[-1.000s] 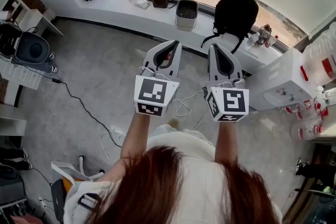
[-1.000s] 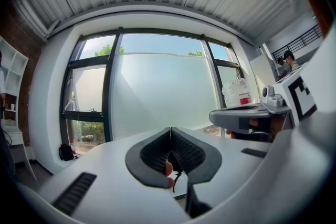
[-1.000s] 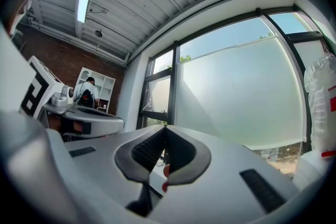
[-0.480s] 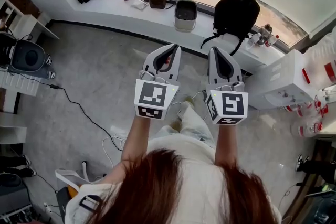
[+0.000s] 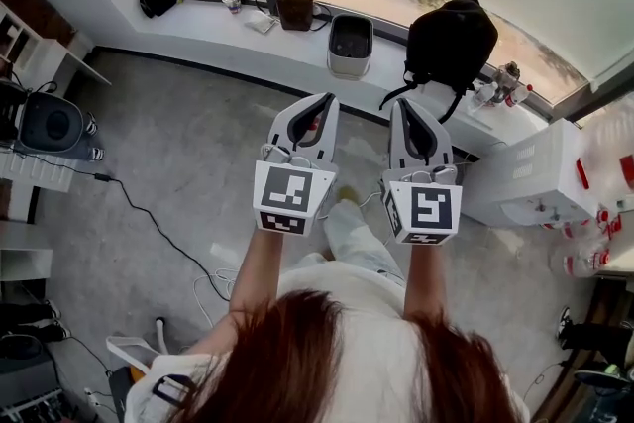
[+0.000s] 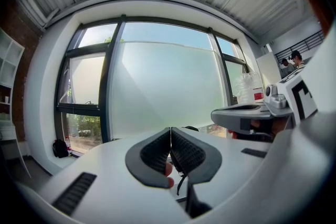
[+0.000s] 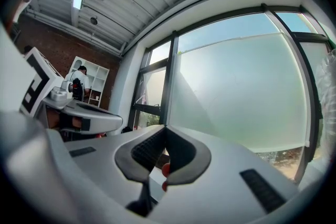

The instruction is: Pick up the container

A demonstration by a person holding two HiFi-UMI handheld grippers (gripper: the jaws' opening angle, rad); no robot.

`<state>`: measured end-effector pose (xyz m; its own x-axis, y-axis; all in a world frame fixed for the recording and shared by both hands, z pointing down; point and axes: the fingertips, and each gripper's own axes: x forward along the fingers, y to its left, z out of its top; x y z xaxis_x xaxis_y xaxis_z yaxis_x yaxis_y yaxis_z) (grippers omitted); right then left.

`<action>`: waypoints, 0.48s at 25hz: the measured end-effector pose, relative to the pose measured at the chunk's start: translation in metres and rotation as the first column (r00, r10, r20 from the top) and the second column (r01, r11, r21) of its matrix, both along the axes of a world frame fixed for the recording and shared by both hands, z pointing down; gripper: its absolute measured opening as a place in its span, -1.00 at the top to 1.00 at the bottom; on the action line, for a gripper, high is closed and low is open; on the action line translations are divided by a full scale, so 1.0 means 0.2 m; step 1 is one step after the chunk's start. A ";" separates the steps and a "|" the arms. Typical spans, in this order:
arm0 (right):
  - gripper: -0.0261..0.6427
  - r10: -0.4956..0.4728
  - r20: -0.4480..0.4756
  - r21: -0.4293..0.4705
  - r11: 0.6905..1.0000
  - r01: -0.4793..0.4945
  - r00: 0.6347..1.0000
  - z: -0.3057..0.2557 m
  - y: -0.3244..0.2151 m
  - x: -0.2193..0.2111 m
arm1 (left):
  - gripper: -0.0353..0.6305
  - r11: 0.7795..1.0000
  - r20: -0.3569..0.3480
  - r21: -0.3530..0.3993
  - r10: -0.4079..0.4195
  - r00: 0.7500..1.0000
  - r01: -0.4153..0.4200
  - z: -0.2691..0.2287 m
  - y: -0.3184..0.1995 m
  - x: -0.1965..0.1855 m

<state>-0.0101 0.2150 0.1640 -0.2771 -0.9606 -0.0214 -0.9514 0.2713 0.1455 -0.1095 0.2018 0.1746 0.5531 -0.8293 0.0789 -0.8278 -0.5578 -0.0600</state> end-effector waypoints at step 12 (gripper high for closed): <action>0.85 -0.048 -0.022 -0.016 0.999 0.047 0.999 0.07 -0.54 0.16 | 0.84 0.999 0.019 0.008 -0.046 0.999 0.046 0.03 -0.52 0.19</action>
